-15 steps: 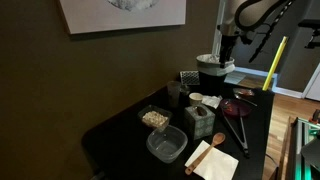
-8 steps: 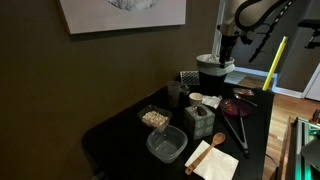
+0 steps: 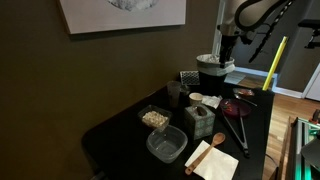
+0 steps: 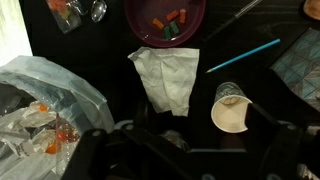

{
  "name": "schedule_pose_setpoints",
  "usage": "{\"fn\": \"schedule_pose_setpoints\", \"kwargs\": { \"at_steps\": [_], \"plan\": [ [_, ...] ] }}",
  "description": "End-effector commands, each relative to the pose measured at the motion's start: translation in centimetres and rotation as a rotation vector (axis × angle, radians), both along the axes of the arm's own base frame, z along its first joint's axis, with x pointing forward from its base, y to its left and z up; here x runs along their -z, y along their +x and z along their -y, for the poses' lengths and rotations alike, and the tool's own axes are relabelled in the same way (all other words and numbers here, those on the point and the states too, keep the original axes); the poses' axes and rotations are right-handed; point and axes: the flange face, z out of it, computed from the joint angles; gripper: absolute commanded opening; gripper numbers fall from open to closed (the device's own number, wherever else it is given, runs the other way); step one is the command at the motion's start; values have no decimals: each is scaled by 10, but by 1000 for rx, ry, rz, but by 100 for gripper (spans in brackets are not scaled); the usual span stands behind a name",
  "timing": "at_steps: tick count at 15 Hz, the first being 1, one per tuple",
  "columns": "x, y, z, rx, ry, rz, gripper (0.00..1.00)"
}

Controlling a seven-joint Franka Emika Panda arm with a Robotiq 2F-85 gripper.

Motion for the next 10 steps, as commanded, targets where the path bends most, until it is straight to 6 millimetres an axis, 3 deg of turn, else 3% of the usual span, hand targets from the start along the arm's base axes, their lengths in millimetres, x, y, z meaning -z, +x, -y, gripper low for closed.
{"fn": "schedule_pose_setpoints", "kwargs": {
  "at_steps": [1,8,10],
  "plan": [
    [0,0,0,0,0,-1,100],
    [0,0,0,0,0,-1,100],
    [12,-8,-23,18,20,-22,100]
  ]
}}
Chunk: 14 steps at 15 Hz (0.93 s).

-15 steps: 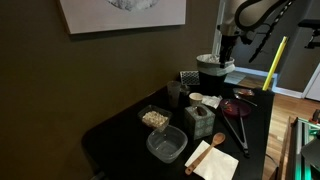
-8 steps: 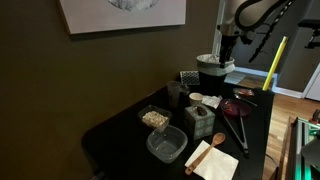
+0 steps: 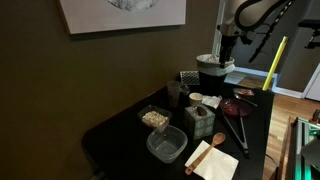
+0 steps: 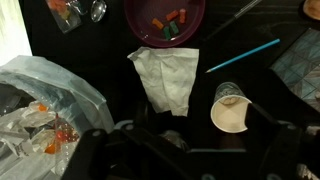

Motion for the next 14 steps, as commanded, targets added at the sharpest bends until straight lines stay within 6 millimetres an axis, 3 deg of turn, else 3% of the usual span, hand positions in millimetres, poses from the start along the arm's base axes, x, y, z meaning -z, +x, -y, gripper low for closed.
{"fn": "schedule_pose_setpoints", "kwargs": {
  "at_steps": [1,6,11,12,14],
  "plan": [
    [15,-13,-33,17,33,-17,100],
    [53,-51,-94,227,118,-28,100],
    [85,-96,-106,485,80,13,100],
    [82,-70,-107,539,78,11,100],
    [95,-73,-106,648,100,22,100]
  ]
}}
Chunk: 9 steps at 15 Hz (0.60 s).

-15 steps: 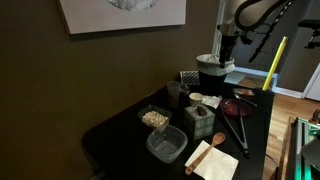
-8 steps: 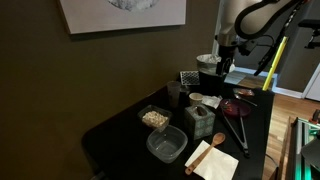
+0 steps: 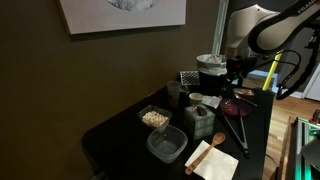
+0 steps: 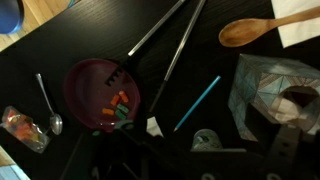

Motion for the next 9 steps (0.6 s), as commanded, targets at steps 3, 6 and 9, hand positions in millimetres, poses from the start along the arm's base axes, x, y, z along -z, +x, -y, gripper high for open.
{"fn": "schedule_pose_setpoints", "kwargs": {
  "at_steps": [3,6,9],
  "plan": [
    [34,10,12,295,33,45,100],
    [59,13,22,402,37,56,100],
    [86,17,30,387,63,85,100]
  ]
}}
